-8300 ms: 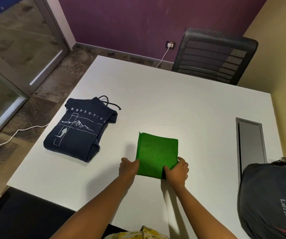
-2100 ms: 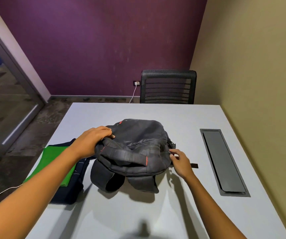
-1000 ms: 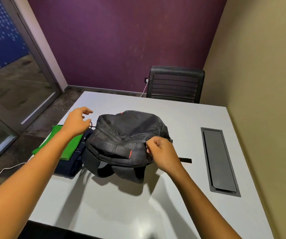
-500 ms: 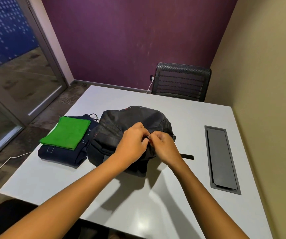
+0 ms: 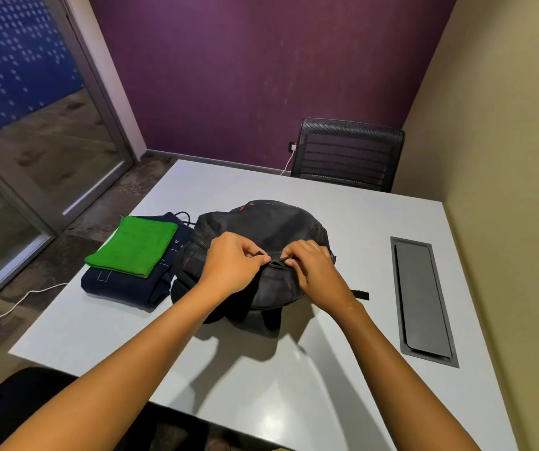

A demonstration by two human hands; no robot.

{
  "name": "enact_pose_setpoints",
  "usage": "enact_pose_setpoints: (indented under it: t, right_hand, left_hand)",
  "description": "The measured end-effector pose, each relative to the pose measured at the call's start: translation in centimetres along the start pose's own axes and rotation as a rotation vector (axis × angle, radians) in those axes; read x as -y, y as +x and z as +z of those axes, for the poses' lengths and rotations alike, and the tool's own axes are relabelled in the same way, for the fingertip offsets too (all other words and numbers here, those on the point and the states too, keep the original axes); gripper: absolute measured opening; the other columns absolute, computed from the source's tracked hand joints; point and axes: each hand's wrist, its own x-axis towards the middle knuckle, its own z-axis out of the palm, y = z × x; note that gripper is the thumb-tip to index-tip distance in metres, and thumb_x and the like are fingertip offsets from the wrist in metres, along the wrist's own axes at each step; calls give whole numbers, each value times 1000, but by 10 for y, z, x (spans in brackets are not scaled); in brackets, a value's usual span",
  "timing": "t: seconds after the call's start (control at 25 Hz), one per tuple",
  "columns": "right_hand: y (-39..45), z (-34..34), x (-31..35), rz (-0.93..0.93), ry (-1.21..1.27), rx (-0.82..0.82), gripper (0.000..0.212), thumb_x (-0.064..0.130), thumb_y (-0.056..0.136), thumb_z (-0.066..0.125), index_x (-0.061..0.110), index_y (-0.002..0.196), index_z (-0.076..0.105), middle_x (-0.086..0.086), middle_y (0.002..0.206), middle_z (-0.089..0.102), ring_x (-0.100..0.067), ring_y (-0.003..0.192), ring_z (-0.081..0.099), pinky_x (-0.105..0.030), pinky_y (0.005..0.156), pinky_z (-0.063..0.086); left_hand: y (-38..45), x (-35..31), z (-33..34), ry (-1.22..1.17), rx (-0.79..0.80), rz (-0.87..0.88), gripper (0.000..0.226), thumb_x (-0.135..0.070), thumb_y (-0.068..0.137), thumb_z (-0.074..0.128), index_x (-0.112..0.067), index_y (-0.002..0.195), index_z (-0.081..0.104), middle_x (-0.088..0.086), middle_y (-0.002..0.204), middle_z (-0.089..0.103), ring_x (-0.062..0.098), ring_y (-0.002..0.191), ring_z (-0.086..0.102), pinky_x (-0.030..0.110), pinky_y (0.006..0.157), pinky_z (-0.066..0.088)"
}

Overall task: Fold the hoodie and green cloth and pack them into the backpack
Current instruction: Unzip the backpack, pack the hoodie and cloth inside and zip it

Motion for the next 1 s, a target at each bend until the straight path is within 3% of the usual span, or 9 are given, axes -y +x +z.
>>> enact_pose_setpoints:
  t: [0.08, 0.2, 0.36, 0.52, 0.6, 0.72, 0.8, 0.88, 1.0]
  right_hand:
    - [-3, 0, -1, -16, -5, -25, 14, 13, 100, 50, 24, 97, 57, 14, 96, 57, -6, 95, 48, -27, 96, 33]
    - [-7, -3, -6, -28, -3, -21, 16, 11, 101, 49, 23, 97, 58, 13, 96, 57, -8, 94, 48, -29, 95, 34]
    - [-18, -18, -33, 48, 21, -77, 16, 14, 103, 47, 26, 100, 58, 16, 99, 56, -7, 98, 48, -31, 96, 35]
    - [-27, -14, -42, 136, 46, -57, 12, 17, 102, 48, 26, 99, 56, 14, 100, 57, -9, 99, 47, -43, 97, 41]
    - [-24, -6, -24, 121, 108, -58, 3, 28, 99, 53, 29, 98, 56, 18, 97, 58, -7, 97, 49, -42, 95, 41]
    - [-10, 14, 21, 47, 91, -6, 31, 62, 86, 58, 34, 100, 55, 20, 97, 59, -2, 98, 52, -28, 92, 38]
    - [3, 39, 49, -10, -24, 74, 40, 70, 81, 57, 34, 98, 54, 18, 96, 58, -5, 93, 52, -26, 85, 38]
    - [13, 66, 67, -21, -86, 132, 34, 61, 86, 58, 29, 95, 54, 13, 93, 58, -11, 87, 52, -30, 75, 39]
    - [20, 82, 67, 32, 49, 180, 22, 40, 92, 61, 25, 84, 48, 7, 80, 57, -18, 74, 52, -35, 64, 41]
  left_hand:
    - [1, 10, -9, -6, 3, -43, 6, -25, 79, 82, -24, 73, 81, -7, 53, 65, 0, 47, 51, 10, 47, 34]
    - [5, 28, -22, 3, -24, -98, 7, -26, 78, 83, -26, 72, 80, -5, 61, 71, 7, 59, 60, 19, 56, 41]
    - [21, 71, -54, -117, -182, -240, 4, -20, 79, 82, -22, 76, 80, -3, 72, 74, 13, 71, 67, 25, 64, 49]
    - [17, 95, -58, -403, 13, -346, 2, -6, 84, 76, -8, 84, 77, 7, 84, 75, 20, 81, 67, 30, 68, 54]
    - [15, 102, -49, -456, 93, -354, 4, -2, 85, 73, 0, 88, 75, 16, 92, 75, 24, 85, 69, 30, 70, 56]
    - [11, 113, -43, -497, 142, -340, 10, -4, 85, 74, 3, 92, 75, 20, 96, 75, 26, 89, 69, 30, 73, 56]
    - [9, 116, -43, -531, 147, -334, 14, -4, 84, 74, 6, 94, 74, 19, 95, 75, 24, 88, 69, 29, 76, 56]
    - [7, 120, -44, -548, 152, -322, 15, -4, 85, 73, 7, 95, 73, 15, 92, 75, 21, 87, 69, 27, 79, 56]
    - [6, 134, -50, -471, 158, -300, 11, -10, 84, 77, -4, 93, 77, 8, 92, 77, 17, 89, 69, 32, 82, 53]
